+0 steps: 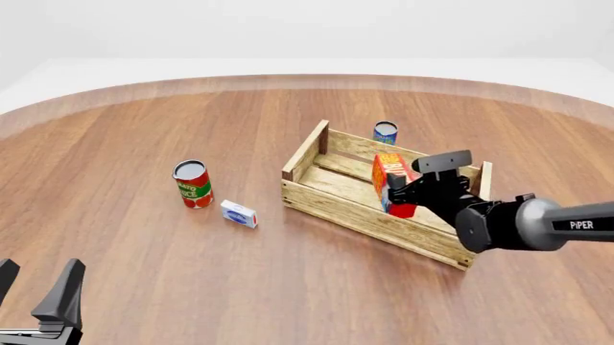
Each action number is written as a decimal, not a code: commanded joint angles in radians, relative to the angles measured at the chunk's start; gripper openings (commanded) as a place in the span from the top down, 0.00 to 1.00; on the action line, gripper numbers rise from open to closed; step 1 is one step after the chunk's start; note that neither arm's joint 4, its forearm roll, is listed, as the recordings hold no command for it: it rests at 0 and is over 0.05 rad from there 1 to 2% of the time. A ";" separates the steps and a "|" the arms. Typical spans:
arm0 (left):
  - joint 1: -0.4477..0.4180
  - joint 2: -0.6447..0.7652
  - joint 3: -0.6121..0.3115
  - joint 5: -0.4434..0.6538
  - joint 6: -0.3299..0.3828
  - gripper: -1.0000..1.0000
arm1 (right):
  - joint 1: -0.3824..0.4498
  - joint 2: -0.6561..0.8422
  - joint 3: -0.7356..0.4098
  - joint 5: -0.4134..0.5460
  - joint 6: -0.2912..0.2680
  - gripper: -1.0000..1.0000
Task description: Pick up the butter and put it in the tray.
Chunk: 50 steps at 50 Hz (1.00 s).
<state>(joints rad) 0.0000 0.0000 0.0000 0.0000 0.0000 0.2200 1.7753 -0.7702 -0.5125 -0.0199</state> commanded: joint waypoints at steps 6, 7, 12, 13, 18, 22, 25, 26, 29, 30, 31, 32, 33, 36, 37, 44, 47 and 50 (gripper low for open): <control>0.000 0.000 0.000 0.000 0.000 0.00 | -0.003 -0.051 0.027 0.003 -0.005 0.00; 0.000 0.000 0.000 0.000 0.000 0.00 | -0.002 -0.055 0.029 0.004 -0.006 0.00; 0.000 0.000 0.000 0.000 0.000 0.00 | -0.002 -0.070 0.037 0.005 -0.006 0.00; 0.000 0.000 0.000 0.000 0.000 0.00 | -0.002 -0.076 0.042 0.004 -0.006 0.00; 0.000 0.000 0.000 0.000 0.000 0.00 | -0.003 -0.091 0.052 0.004 -0.007 0.00; 0.000 0.000 0.000 0.000 0.000 0.00 | -0.003 -0.107 0.064 0.003 -0.007 0.00; 0.000 0.000 0.000 0.000 0.000 0.00 | -0.002 -0.116 0.073 -0.001 -0.006 0.00; 0.000 0.000 0.000 0.000 0.000 0.00 | -0.003 -0.118 0.076 -0.002 -0.008 0.00; 0.000 0.000 0.000 0.000 0.000 0.00 | -0.002 -0.126 0.083 -0.003 0.001 0.00; 0.000 0.000 0.000 0.000 0.000 0.00 | -0.004 -0.129 0.085 -0.005 0.003 0.00; 0.000 0.000 0.000 0.000 0.000 0.00 | -0.006 -0.132 0.088 -0.005 0.005 0.00; 0.000 0.000 0.000 0.000 0.000 0.00 | -0.005 -0.135 0.091 -0.006 0.004 0.00; 0.000 0.000 0.000 0.000 0.000 0.00 | -0.004 -0.138 0.094 -0.007 0.004 0.00; 0.000 0.000 0.000 0.000 0.000 0.00 | -0.003 -0.153 0.104 -0.008 0.001 0.00; 0.000 0.000 0.000 0.000 0.000 0.00 | -0.004 -0.156 0.106 -0.008 0.003 0.00; 0.000 0.000 0.000 0.000 0.000 0.00 | -0.006 -0.183 0.128 -0.010 0.003 0.00; 0.000 0.000 0.000 0.000 0.000 0.00 | -0.008 -0.196 0.140 -0.012 0.002 0.00; 0.000 0.000 0.000 0.000 0.000 0.00 | -0.011 -0.212 0.152 -0.011 0.002 0.00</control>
<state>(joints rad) 0.0000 0.0000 0.0000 0.0000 0.0000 0.2138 1.6037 -0.6507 -0.5211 -0.0181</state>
